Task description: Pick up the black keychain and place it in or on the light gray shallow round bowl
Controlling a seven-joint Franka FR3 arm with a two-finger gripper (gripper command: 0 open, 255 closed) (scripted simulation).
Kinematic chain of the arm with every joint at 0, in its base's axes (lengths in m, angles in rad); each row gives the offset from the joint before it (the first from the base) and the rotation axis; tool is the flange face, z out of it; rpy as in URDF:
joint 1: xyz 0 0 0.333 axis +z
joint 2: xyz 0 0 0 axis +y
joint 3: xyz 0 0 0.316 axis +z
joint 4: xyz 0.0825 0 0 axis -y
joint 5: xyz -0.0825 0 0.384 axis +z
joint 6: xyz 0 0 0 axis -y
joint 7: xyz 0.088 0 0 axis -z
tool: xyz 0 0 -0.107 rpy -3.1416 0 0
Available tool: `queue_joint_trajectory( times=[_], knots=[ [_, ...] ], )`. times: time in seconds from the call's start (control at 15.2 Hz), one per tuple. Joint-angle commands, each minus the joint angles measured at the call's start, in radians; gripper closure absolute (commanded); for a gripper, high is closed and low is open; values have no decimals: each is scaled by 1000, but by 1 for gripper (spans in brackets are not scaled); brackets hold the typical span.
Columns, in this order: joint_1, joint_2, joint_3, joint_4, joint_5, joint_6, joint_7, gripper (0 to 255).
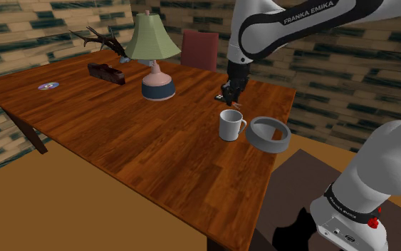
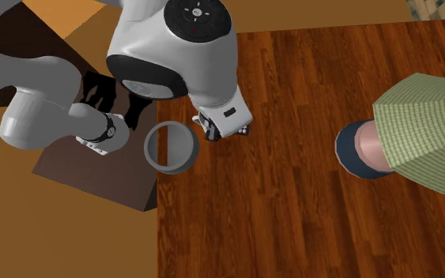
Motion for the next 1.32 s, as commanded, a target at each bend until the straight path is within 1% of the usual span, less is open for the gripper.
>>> queue_joint_trajectory(
  times=[0.0, 0.4, 0.73, 1.25],
  knots=[
    [-1, -82, -16, -75, 9, -6, -25, 255],
    [-13, -328, -79, -264, 6, -63, -102, 255],
    [-41, -558, -143, -398, -26, -158, -172, 255],
    [-41, -534, -141, -494, -26, -38, -170, 255]
  ],
)
